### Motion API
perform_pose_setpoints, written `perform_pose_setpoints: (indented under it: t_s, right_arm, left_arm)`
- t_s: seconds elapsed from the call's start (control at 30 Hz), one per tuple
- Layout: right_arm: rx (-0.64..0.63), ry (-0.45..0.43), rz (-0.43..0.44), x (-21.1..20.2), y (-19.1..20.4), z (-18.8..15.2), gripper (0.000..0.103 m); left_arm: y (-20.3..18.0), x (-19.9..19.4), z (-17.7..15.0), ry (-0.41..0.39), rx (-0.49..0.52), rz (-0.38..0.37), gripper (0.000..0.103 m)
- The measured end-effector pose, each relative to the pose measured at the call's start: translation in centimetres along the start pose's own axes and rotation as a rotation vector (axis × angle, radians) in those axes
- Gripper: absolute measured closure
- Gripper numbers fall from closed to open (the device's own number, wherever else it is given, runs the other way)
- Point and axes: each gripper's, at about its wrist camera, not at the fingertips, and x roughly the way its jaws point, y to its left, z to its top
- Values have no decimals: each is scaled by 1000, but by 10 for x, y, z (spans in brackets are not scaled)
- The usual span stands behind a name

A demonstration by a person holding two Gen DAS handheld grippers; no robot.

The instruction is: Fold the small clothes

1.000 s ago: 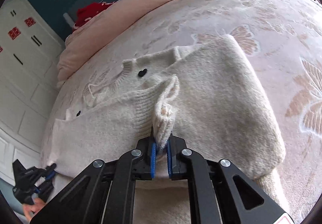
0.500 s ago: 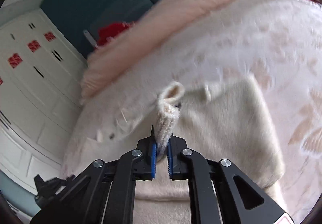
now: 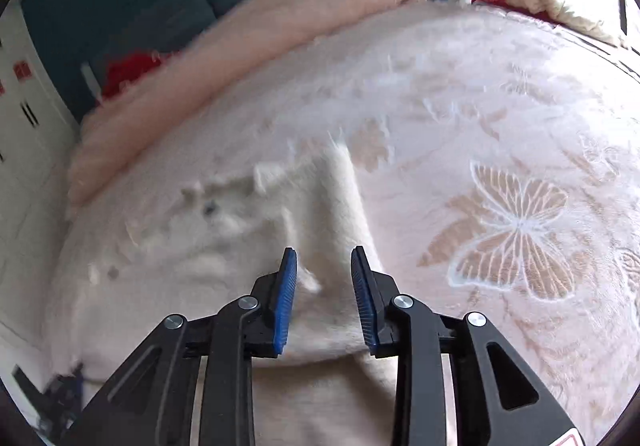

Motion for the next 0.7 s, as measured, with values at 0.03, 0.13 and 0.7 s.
perform_pose_setpoints:
  t_s: [0.03,0.13,0.7]
  right_arm:
    - [-41,29,71,1,23,1,78]
    - [-268,199,252,30,131,-18,78]
    - [-339,275,133,107,156,-3,94]
  left_arm:
    - [0,0,-1,-6,1,-4,91]
    - [4,0,-3,-15,3,-14,91]
    - [7,4,-6,-38,24,-52,91]
